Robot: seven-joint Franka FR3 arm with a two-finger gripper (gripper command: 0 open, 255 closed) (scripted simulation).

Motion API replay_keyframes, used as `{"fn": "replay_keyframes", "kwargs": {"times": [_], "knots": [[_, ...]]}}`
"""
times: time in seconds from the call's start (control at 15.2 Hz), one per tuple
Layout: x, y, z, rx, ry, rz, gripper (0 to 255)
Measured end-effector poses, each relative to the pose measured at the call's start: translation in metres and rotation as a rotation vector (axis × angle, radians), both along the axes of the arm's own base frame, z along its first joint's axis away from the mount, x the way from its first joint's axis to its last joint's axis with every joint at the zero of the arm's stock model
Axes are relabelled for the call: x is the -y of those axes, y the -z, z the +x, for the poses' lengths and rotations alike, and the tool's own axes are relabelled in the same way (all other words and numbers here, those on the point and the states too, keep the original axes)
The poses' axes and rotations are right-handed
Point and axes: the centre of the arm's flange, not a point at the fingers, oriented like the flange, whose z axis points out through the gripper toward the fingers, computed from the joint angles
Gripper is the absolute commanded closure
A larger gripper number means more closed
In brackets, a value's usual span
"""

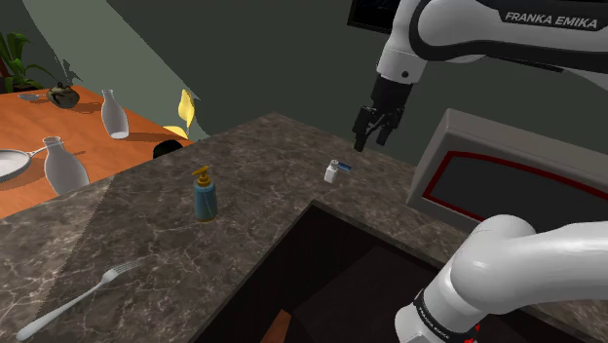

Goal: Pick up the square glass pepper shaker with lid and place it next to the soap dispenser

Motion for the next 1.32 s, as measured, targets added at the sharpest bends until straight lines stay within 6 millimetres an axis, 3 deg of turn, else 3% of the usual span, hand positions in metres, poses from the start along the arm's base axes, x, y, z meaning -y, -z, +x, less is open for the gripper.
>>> {"fn": "replay_keyframes", "kwargs": {"times": [0.26,1.32], "knots": [[0.015,0.015,0.015,-0.001,-0.008,-0.002,0],[0.125,0.13,0.149,-0.002,-0.068,-0.02,0]]}}
